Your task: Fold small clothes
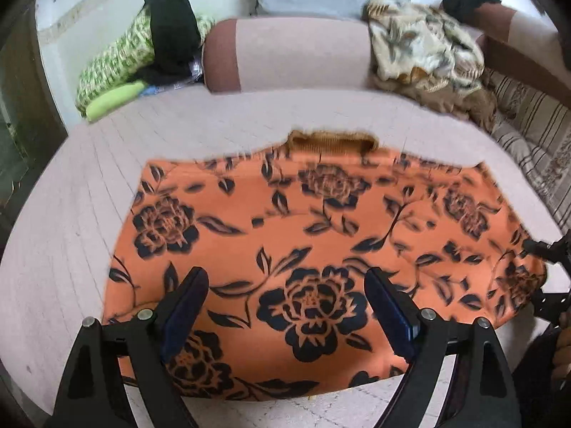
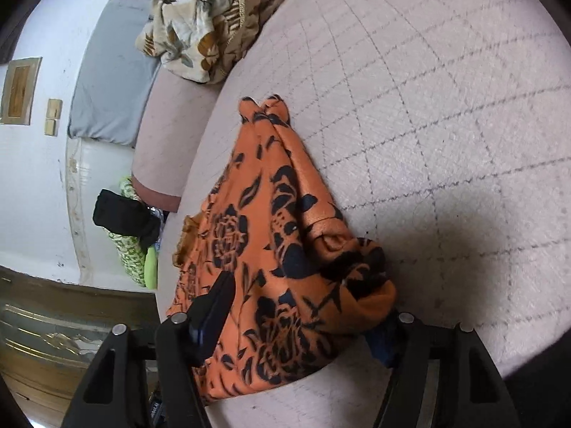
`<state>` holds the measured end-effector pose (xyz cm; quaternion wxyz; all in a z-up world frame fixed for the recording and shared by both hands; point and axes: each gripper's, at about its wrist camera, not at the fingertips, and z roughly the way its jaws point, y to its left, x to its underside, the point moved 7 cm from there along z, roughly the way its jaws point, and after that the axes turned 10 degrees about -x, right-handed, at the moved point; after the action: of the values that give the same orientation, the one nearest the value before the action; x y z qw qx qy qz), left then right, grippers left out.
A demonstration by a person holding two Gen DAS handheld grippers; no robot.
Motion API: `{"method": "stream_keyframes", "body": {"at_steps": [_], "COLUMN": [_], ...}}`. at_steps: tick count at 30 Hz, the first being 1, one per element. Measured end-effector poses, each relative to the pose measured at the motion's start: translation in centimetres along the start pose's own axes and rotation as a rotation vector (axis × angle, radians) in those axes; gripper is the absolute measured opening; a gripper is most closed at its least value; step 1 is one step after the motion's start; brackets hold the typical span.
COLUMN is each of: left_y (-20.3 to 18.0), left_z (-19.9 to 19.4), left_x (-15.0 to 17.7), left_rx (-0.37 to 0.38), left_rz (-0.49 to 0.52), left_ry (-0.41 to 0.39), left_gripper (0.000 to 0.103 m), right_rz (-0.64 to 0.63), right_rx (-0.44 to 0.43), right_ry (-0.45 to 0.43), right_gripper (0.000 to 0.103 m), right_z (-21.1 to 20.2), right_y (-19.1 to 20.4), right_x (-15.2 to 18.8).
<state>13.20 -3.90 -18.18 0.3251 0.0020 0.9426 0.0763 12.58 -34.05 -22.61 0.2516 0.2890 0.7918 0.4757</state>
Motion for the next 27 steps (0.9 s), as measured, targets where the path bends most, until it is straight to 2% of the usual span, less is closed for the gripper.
{"method": "stream_keyframes", "body": {"at_steps": [2,3,5,7,8,9,11,14,16,18,20,21,22,23,24,26,27], "left_y": [-0.9,-1.1,-1.3,-0.7,0.0,1.2,4.7,11.7,16.4,21.6,24.9,26.4,27.2,28.1,28.8,29.0,28.9], "left_z": [3.3,3.1,2.8,2.5,2.2,1.6,-0.6,-4.1,-5.3,-6.1,-5.9,-5.6,-5.2,-4.8,-4.7,-5.1,-5.2], "left_x": [1.9,1.8,1.7,1.4,1.1,0.8,0.2,0.4,1.5,3.5,5.3,6.4,7.3,8.5,9.4,10.0,9.9], "left_rx": [-0.029,-0.048,-0.049,0.000,0.019,0.044,0.090,0.058,0.026,-0.034,-0.071,-0.080,-0.083,-0.079,-0.065,-0.040,-0.028], "left_rz": [0.059,0.072,0.081,0.045,0.017,-0.033,-0.162,-0.322,-0.416,-0.509,-0.569,-0.601,-0.623,-0.651,-0.678,-0.694,-0.691], "left_ry": [0.112,0.047,0.057,0.084,0.087,0.083,0.036,-0.061,-0.082,-0.086,-0.067,-0.046,-0.023,0.007,0.027,0.019,0.009], "left_gripper": [0.091,0.092,0.090,0.088,0.080,0.075,0.075,0.075,0.075,0.075,0.075,0.075,0.075,0.075,0.075,0.075,0.075], "right_rz": [-0.053,-0.067,-0.126,-0.240,-0.303,-0.360,-0.517,-0.741,-0.858,-0.936,-0.958,-0.959,-0.974,-0.960,-0.937,-0.962,-0.933], "right_rx": [0.042,0.041,0.076,0.095,0.094,0.089,0.073,0.012,-0.021,-0.027,0.021,0.041,0.080,0.131,0.168,0.103,0.062], "right_ry": [0.008,0.035,0.044,0.037,0.032,0.027,0.020,0.044,0.088,0.171,0.322,0.381,0.488,0.566,0.615,0.564,0.565], "right_gripper": [0.043,0.012,0.012,0.010,0.010,0.010,0.010,0.010,0.010,0.010,0.016,0.035,0.068,0.076,0.076,0.076,0.076], "right_z": [0.3,0.8,0.8,0.4,0.3,0.3,0.7,2.5,4.6,8.1,13.8,16.1,19.2,21.1,22.1,20.6,19.6], "right_y": [0.6,1.0,2.3,5.5,7.8,10.0,15.7,24.7,28.6,30.4,28.9,27.7,25.5,23.3,21.5,22.0,22.4], "right_x": [-0.2,-0.1,0.0,0.3,0.6,0.9,2.6,8.0,12.5,17.4,22.6,24.3,26.7,28.3,29.4,29.8,29.5]}}
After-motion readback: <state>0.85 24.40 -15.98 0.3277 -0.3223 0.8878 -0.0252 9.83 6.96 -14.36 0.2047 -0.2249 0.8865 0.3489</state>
